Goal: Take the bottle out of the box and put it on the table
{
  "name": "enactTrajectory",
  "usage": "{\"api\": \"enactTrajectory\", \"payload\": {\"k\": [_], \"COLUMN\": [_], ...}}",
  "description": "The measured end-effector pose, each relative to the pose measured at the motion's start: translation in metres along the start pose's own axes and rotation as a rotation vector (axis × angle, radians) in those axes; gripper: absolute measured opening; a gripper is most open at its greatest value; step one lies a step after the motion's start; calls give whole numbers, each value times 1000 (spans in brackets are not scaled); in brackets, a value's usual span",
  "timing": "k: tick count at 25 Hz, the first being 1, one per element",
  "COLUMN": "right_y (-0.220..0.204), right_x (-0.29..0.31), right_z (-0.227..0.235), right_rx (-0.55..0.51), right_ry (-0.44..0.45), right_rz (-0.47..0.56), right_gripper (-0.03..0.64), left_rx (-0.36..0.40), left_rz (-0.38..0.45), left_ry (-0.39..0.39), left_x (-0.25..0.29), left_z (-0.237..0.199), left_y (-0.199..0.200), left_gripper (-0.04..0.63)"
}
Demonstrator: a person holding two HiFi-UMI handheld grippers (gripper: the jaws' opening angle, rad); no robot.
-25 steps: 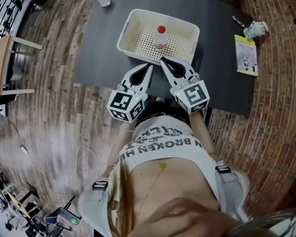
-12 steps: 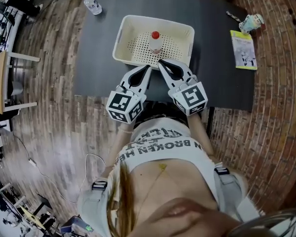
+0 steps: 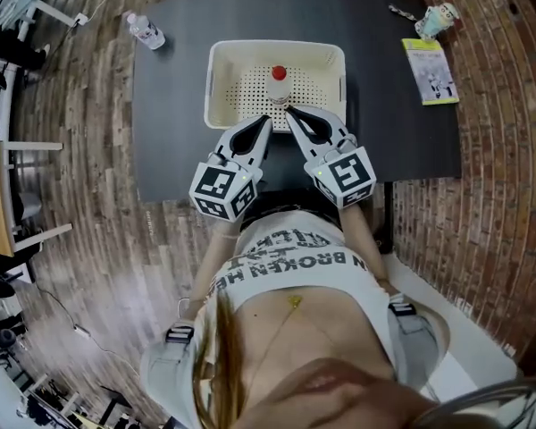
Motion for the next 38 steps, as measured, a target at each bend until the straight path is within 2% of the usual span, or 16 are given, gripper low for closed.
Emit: {"api": "enactTrajectory", "payload": {"k": [14, 26, 38], "right_y": [-13, -20, -33], "right_x": [29, 41, 48], "right_z": [-14, 0, 14], "right_rx": [7, 10, 17], "right_ry": [-143, -100, -122], "right_rz": [-27, -44, -74], "right_gripper": [9, 9, 9], "left_rx": [15, 9, -2], "left_rz": [-33, -38, -80], "left_ry": [-122, -84, -110], "left_x": [-8, 7, 16], "left_z": [-34, -44, -39], "left_y": [-9, -7, -17], "left_gripper": [5, 5, 5]}}
Point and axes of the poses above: the fingertips, and each gripper's own axes: x forward along the fingers, z to its right, y out of its top, the point moved 3 cm from there along -x, backward along the fingers, and after that the axes turned 4 degrees about -y, right-handed, at the moved point
